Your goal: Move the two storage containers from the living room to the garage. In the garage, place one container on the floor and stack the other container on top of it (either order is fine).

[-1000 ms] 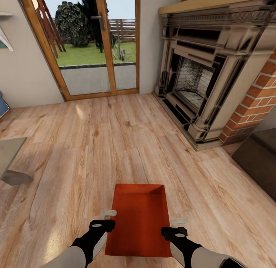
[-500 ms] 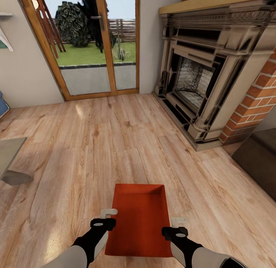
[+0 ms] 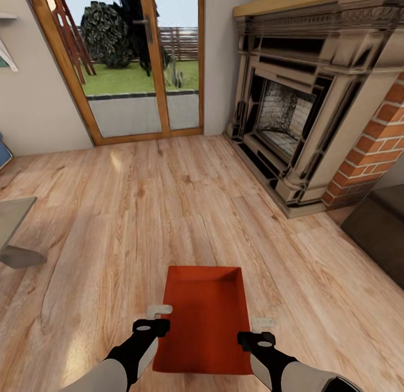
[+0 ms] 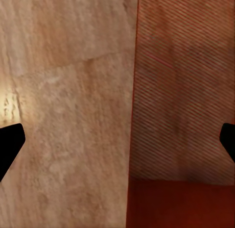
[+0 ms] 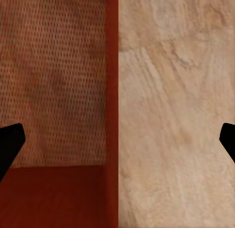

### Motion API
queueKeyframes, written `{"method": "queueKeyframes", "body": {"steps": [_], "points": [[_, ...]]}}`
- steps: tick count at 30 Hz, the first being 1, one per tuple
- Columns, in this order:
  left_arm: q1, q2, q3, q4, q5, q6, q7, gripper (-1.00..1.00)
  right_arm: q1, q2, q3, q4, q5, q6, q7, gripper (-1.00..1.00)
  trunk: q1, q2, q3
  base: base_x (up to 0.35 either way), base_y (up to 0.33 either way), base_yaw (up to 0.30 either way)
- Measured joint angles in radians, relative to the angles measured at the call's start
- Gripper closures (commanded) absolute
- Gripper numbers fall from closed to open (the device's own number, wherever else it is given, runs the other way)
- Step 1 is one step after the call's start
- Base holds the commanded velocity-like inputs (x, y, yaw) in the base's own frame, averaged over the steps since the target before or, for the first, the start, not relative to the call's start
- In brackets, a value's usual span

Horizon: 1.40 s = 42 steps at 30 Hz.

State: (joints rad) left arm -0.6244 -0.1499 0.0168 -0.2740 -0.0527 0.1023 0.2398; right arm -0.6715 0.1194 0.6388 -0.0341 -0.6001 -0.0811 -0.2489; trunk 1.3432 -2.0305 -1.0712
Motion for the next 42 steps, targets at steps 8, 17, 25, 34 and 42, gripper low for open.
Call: {"method": "queueKeyframes", "body": {"steps": [8,17,25,34,42], "points": [[0.000,0.002,0.000,0.000,-0.001,0.000,0.000,-1.00,0.000,0.000,0.000,0.000,0.000,0.000,0.000,-1.00,0.027,-0.049,-0.022,0.000,0.000,0.000],[0.000,0.002,0.000,0.001,-0.001,-0.001,0.009,-1.00,0.000,0.000,0.000,0.000,0.000,0.000,0.000,-1.00,0.050,-0.091,-0.041,0.000,0.000,0.000],[0.000,0.001,0.000,0.001,0.000,-0.002,0.009,-1.00,0.000,0.000,0.000,0.000,0.000,0.000,0.000,-1.00,0.069,-0.126,-0.056,0.000,0.000,0.000],[0.000,0.002,0.000,0.001,0.000,-0.002,0.009,-1.00,0.000,0.000,0.000,0.000,0.000,0.000,0.000,-1.00,0.088,-0.161,-0.072,0.000,0.000,0.000],[0.000,0.001,0.000,0.001,0.000,-0.002,0.008,-1.00,0.000,0.000,0.000,0.000,0.000,0.000,0.000,-1.00,0.111,-0.203,-0.091,0.000,0.000,0.000]]}}
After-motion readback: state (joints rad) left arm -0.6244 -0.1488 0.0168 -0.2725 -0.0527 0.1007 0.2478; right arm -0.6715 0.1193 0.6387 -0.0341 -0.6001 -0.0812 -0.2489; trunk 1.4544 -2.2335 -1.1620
